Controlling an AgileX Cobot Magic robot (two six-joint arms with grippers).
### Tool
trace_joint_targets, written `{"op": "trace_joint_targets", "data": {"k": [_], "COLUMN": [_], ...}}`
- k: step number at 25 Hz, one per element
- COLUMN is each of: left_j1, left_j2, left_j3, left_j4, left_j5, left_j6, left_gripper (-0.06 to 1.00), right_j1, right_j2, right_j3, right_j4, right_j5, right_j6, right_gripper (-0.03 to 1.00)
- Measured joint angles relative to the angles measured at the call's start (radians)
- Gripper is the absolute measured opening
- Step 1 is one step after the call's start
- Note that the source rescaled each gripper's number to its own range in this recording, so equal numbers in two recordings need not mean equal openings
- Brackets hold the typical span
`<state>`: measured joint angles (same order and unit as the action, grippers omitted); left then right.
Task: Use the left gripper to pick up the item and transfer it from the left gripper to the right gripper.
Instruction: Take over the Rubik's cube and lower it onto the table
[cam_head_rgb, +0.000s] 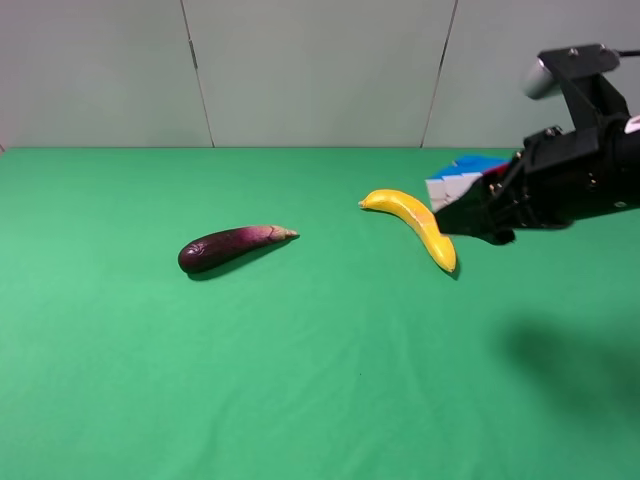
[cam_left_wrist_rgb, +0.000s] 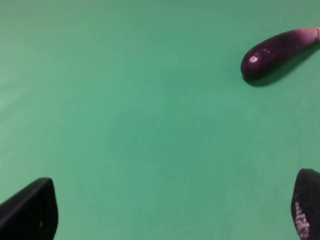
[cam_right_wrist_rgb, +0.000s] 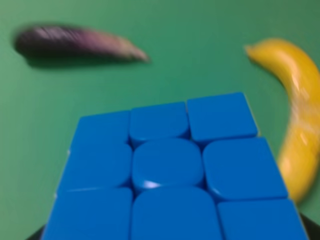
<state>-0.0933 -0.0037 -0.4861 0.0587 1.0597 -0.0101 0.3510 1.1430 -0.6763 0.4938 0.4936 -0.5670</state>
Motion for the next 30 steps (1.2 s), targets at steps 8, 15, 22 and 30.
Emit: {"op": "trace_joint_targets", "data": {"k": [8, 15, 22, 30], "left_j1": [0.000, 0.000, 0.000, 0.000], "left_j2": [0.000, 0.000, 0.000, 0.000], "left_j3": [0.000, 0.000, 0.000, 0.000], "left_j4": [0.000, 0.000, 0.000, 0.000], "left_j5": [0.000, -0.001, -0.002, -0.002], "left_j6": [0.000, 0.000, 0.000, 0.000], "left_gripper": [0.82, 0.82, 0.82, 0.82], "right_j1": [-0.100, -0.103, -0.103, -0.103], "right_j2": [0.061, 0.262, 0.433, 0.585], "right_j3": [0.000, -0.067, -0.202, -0.233], "right_j4": [-0.198, -0.271, -0.442, -0.572], "right_j5": [0.164, 0.263, 0.320, 0.312], "right_j6": [0.178, 0.260, 0.420, 0.524], "right_gripper": [0.00, 0.00, 0.00, 0.00]}}
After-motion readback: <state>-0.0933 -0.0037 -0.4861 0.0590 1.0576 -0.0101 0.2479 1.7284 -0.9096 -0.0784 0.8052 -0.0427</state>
